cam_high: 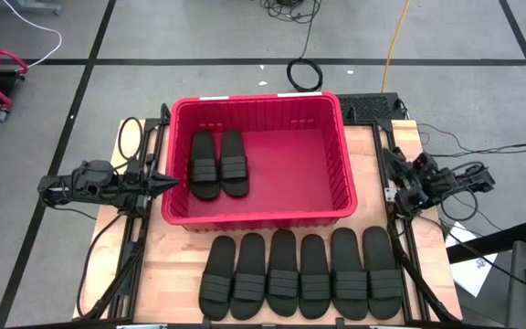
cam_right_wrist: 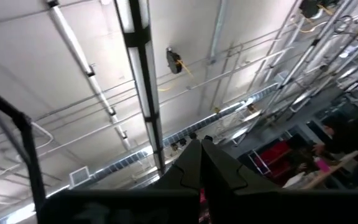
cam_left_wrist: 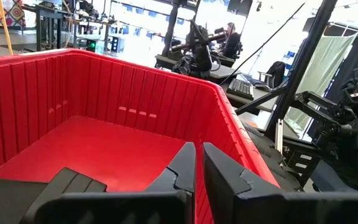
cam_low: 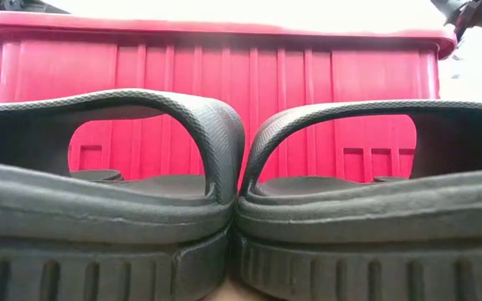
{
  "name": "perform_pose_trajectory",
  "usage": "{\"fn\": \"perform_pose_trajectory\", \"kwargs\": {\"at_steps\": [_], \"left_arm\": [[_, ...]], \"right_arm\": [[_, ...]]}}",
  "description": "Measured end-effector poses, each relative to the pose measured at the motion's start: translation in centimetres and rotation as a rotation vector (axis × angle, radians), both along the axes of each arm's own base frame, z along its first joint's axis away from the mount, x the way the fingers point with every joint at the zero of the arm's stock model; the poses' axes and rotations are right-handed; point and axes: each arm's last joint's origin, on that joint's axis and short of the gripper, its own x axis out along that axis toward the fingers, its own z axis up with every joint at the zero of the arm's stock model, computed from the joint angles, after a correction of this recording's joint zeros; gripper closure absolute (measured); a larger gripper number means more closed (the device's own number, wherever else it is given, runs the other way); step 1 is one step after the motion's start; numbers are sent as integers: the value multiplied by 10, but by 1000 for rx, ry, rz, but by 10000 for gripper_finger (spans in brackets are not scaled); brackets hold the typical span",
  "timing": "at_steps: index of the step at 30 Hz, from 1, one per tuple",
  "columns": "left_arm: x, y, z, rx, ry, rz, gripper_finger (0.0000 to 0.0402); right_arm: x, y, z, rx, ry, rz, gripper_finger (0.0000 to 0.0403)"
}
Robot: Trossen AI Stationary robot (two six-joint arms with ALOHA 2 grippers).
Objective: Pick and place slides into bin
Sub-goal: Put the slipper into the bin
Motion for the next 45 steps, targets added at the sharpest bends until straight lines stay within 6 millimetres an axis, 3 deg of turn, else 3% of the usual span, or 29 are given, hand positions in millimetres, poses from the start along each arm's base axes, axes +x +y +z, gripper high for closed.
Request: {"fn": "perform_pose_trajectory", "kwargs": {"at_steps": [18, 26, 36, 45], "left_arm": [[0, 0, 0, 6, 0, 1, 376], [0, 1, 7, 171, -63, 33, 376], [-4, 2, 30, 47, -309, 72, 376], [-3, 0, 42, -59, -417, -18, 376]], "right_arm": [[5, 2, -4, -47, 71, 10, 403], [6, 2, -5, -48, 86, 7, 403], [6, 1, -6, 16, 82, -1, 403], [6, 1, -6, 29, 93, -20, 403]]}}
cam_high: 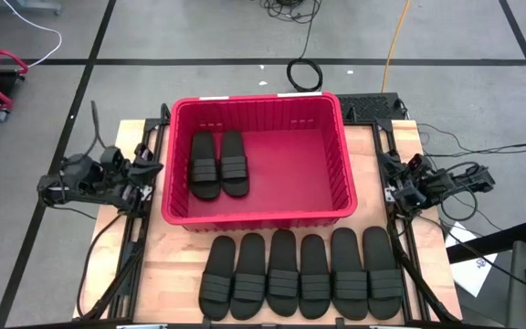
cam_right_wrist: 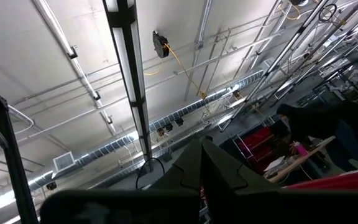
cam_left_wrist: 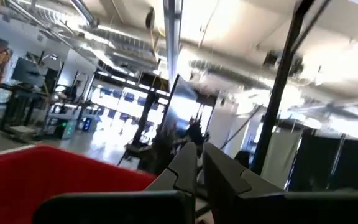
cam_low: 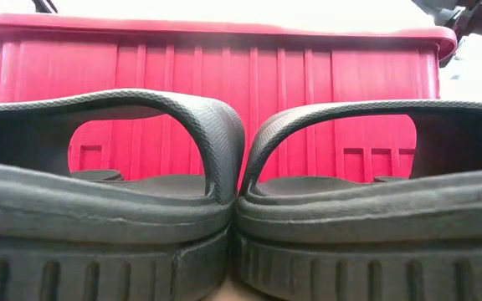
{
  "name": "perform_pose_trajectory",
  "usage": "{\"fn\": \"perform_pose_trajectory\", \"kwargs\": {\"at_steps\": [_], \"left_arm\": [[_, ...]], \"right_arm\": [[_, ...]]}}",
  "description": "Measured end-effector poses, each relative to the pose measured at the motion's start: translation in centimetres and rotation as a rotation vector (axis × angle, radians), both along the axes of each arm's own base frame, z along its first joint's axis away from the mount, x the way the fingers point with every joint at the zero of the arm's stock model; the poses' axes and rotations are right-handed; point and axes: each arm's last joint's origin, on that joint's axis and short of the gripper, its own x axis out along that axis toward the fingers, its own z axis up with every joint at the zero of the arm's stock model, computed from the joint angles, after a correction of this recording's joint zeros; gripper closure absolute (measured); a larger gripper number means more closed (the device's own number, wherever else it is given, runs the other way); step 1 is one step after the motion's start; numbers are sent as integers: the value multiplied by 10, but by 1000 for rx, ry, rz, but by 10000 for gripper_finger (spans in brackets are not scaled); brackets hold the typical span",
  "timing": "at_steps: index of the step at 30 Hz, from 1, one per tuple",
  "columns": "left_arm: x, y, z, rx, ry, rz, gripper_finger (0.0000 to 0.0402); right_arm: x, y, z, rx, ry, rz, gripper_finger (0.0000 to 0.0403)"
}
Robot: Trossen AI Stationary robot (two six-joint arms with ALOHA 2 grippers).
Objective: Pick and place slides into bin
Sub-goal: Put the slipper into the bin
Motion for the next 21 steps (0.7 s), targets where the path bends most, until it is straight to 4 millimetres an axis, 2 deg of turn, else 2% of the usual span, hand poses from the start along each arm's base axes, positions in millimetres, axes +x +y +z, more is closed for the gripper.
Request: {"fn": "perform_pose_trajectory", "kwargs": {"at_steps": [3, 6, 14, 17, 21], "left_arm": [[15, -4, 1, -17, 88, -98, 376], [43, -8, 8, -2, 217, -143, 376], [113, -19, 72, 139, 431, -260, 375], [123, -21, 96, 158, 519, -282, 375], [127, -24, 117, 197, 602, -356, 375]], "right_arm": [[0, 0, 0, -1, 0, 1, 403], [0, 0, 0, -2, 0, 2, 403], [0, 0, 0, -3, -4, 4, 403], [0, 0, 0, -3, -4, 3, 403], [0, 0, 0, -23, -1, 3, 403]]}}
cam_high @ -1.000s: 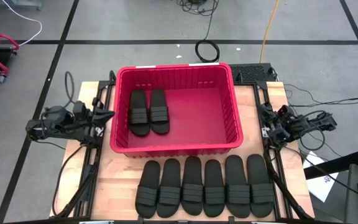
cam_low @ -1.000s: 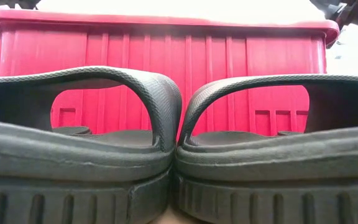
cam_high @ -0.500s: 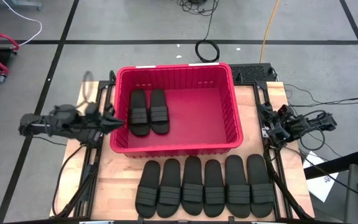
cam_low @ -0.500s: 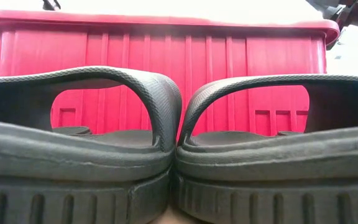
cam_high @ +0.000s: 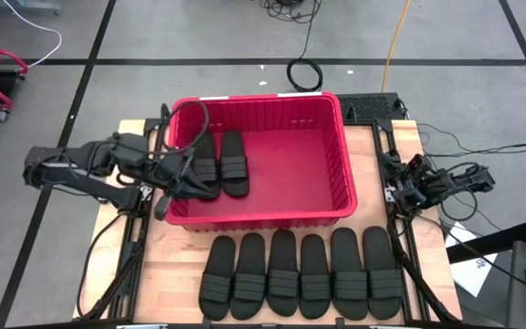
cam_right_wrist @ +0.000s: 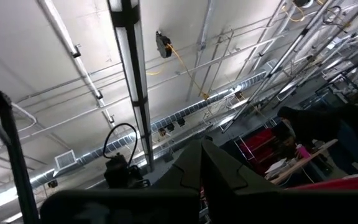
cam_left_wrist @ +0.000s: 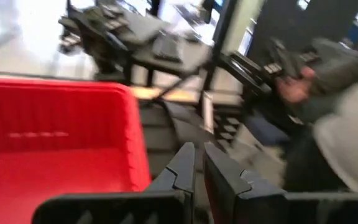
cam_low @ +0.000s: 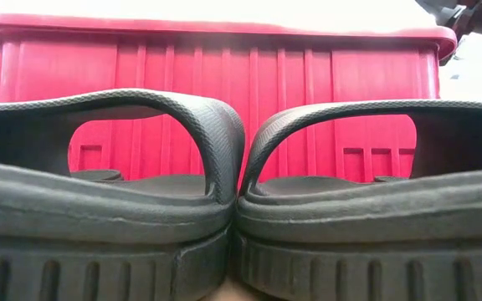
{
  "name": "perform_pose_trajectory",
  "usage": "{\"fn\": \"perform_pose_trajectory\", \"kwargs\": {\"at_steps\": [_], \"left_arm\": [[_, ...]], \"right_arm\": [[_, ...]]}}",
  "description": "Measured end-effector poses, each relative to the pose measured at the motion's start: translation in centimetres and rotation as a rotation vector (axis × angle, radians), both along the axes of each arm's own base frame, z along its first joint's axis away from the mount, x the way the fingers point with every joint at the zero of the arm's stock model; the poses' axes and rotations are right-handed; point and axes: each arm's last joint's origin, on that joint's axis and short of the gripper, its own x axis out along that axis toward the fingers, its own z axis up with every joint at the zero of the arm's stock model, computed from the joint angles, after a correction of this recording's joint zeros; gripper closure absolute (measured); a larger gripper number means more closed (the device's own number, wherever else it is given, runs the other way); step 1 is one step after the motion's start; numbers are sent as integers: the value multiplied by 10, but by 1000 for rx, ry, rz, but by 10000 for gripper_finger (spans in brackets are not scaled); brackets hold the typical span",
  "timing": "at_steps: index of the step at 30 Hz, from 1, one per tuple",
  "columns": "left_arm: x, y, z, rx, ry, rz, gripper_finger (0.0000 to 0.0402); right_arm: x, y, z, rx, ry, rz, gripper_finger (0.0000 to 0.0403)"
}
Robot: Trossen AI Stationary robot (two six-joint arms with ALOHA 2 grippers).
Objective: Pick and place slides into bin
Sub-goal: Put the slipper into the bin
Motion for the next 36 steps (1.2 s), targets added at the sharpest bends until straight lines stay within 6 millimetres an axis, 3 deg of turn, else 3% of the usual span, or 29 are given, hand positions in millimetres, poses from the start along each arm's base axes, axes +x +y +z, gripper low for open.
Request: {"fn": "perform_pose_trajectory", "kwargs": {"at_steps": [3, 7, 13, 19, 24, 29, 36], "left_arm": [[-2, -9, 3, -38, 82, -94, 375], [1, -35, -17, -115, 304, -193, 376], [-6, -94, -45, 28, 496, -333, 376], [5, -126, -68, 120, 580, -323, 376], [23, -141, -102, 259, 726, -329, 375], [36, -141, -124, 320, 849, -285, 366], [55, -135, -129, 301, 811, -262, 284]], "right_arm": [[0, 1, 1, -47, 0, 13, 403], [0, 2, 1, -73, -1, 19, 403], [0, 2, 1, -72, -1, 21, 403], [1, 2, 0, -80, 10, 16, 403], [1, 2, 0, -94, 18, 4, 403], [1, 2, 0, -92, 17, 5, 403], [1, 3, 1, -130, 2, 43, 403]]}}
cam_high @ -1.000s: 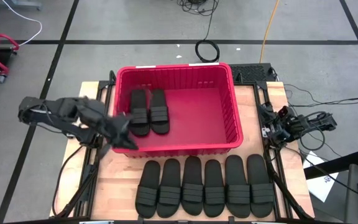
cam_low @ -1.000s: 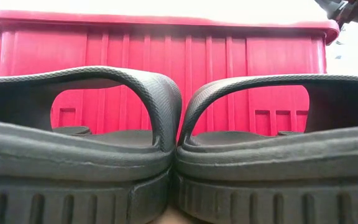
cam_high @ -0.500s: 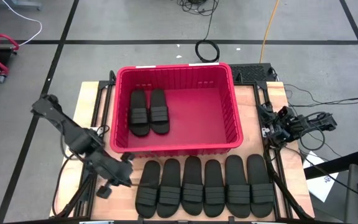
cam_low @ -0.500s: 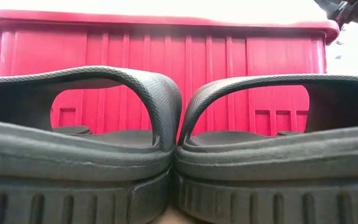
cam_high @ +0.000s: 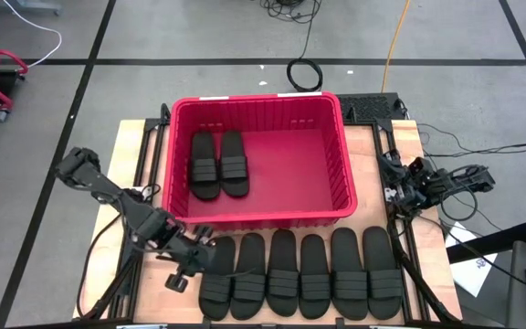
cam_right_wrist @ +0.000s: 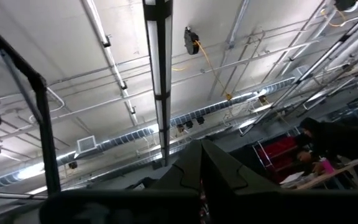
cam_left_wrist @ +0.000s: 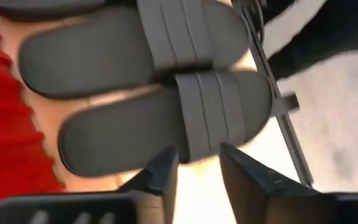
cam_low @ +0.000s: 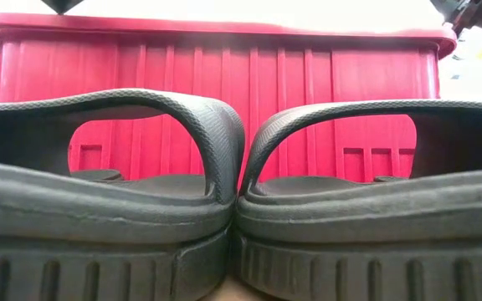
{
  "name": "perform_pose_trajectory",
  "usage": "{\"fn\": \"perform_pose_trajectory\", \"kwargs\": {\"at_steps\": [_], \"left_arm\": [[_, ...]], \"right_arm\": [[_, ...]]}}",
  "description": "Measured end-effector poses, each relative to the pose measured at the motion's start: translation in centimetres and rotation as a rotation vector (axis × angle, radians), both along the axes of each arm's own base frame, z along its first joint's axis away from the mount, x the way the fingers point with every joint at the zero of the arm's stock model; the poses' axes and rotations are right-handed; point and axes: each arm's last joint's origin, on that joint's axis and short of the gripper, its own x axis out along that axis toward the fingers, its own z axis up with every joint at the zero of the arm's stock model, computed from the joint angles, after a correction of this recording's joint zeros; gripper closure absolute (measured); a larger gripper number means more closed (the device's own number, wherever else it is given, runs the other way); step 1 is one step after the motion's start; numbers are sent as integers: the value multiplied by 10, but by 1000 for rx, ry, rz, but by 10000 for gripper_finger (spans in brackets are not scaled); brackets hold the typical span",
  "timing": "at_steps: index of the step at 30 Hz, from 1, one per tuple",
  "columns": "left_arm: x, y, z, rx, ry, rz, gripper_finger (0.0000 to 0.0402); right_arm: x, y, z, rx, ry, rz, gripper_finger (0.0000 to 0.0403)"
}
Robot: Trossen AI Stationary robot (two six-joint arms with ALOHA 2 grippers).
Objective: Pick and place slides into bin
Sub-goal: Put the slipper into the bin
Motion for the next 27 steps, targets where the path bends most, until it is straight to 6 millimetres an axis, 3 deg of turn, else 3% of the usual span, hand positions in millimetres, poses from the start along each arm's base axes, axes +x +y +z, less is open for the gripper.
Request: {"fn": "perform_pose_trajectory", "kwargs": {"at_steps": [7, 12, 17, 22, 27], "left_arm": [[18, 5, 0, -85, -48, 64, 171], [24, -4, -21, -167, 45, 64, 120], [23, -12, -48, -176, 156, 84, 108], [29, -14, -60, -232, 127, 94, 116], [23, -8, -87, -279, 158, 104, 123]], "right_arm": [[0, 2, 1, -59, -21, 59, 403], [1, 3, 0, -67, -16, 75, 403], [1, 3, 0, -55, -16, 95, 403], [2, 4, 0, -60, -17, 122, 403], [2, 4, -1, -59, -5, 125, 403]]}}
